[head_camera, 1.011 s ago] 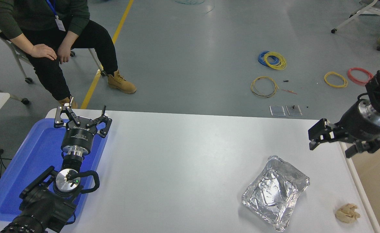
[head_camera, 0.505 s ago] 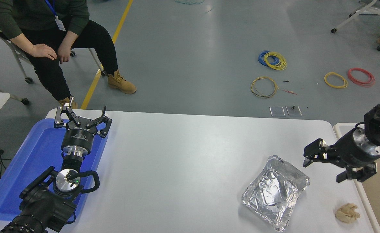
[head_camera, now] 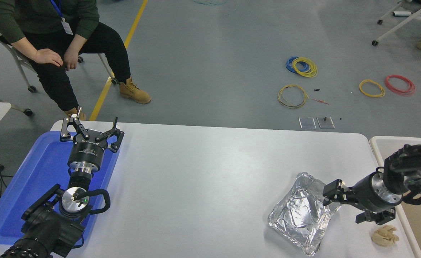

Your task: Pick up foil plate and place in dustbin

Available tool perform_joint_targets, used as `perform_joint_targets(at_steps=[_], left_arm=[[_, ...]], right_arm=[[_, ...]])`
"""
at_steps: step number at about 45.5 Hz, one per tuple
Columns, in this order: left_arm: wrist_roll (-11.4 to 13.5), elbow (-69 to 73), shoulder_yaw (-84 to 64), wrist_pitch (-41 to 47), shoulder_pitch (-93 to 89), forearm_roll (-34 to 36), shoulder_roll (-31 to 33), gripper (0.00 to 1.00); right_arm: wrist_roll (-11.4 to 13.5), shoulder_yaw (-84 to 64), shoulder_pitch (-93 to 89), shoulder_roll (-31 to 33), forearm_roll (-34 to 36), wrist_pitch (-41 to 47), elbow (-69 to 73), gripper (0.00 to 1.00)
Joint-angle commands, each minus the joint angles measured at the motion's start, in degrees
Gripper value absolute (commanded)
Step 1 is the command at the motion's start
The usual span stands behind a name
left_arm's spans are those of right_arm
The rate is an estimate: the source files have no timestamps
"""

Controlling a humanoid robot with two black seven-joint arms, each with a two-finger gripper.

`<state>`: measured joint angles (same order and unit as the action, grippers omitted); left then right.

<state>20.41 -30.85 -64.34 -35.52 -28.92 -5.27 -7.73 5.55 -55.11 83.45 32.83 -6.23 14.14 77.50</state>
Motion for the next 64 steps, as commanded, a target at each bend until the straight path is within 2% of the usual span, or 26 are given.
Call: perform_joint_targets(at_steps=[1,19,34,49,51,56,64], left_arm=[[0.0,0.0,0.0,0.0,0.0,0.0,0.1,1.00],[0.0,0.0,0.0,0.0,0.0,0.0,0.0,1.00],[0.0,0.0,0.0,0.0,0.0,0.0,0.0,1.00],[0.0,0.0,0.0,0.0,0.0,0.0,0.0,1.00],[0.0,0.0,0.0,0.0,0.0,0.0,0.1,1.00],[0.0,0.0,0.0,0.1,0.0,0.0,0.0,1.00],[0.0,0.0,0.0,0.0,0.0,0.0,0.1,1.00]], right_arm=[[0.0,2.2,-5.0,-0.8,-1.1,-4.7,-0.9,0.96],[-0.2,4.9,-11.3,-4.1,-1.1,-10.4,-4.0,0.96],[-0.1,6.0,-13.3,-6.5,-1.2,-12.2,-6.7,0.86],[-0.2,5.4,-15.2,-8.1,-1.2,-14.7,-8.9,0.86],[-0.3,5.3,-15.2,-8.1,-1.3,-14.8,-8.9,0.83],[-0.3,4.4,-15.4,-8.2,-4.3,-15.6,-8.9,0.67],[-0.3,4.0,-15.4,-8.2,-8.1,-16.6,-8.9,0.64]])
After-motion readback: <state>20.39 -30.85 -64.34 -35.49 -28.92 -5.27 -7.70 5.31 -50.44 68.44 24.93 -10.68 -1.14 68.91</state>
